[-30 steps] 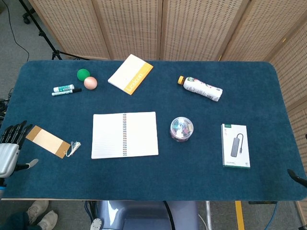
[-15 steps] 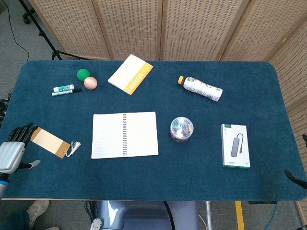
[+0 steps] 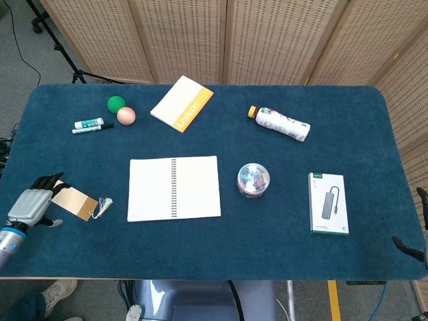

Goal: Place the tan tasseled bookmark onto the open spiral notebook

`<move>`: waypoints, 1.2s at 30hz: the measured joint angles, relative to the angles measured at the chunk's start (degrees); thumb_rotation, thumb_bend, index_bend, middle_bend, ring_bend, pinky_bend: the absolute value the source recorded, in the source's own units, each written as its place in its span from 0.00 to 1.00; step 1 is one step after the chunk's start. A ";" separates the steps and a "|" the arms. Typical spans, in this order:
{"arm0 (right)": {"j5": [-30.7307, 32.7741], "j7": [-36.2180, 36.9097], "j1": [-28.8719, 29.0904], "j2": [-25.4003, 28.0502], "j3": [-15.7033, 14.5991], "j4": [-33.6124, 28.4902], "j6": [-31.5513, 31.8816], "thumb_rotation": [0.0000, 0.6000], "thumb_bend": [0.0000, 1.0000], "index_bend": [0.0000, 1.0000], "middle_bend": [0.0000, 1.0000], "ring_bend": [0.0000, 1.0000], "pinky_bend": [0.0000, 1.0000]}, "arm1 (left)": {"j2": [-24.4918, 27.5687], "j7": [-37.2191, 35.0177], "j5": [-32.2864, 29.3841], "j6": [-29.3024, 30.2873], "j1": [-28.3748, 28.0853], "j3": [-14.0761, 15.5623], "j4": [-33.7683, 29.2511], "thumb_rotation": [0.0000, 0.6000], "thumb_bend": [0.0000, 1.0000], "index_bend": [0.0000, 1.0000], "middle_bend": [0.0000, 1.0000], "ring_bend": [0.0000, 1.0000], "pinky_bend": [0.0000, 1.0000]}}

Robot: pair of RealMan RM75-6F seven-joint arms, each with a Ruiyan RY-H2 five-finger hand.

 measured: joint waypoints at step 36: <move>0.59 -0.24 0.32 -0.19 -0.13 -0.11 -1.15 1.00 0.00 0.00 0.00 0.00 0.00 | -7.12 1.95 -2.74 -8.14 -4.05 -1.16 9.73 1.00 0.13 0.27 0.00 0.00 0.00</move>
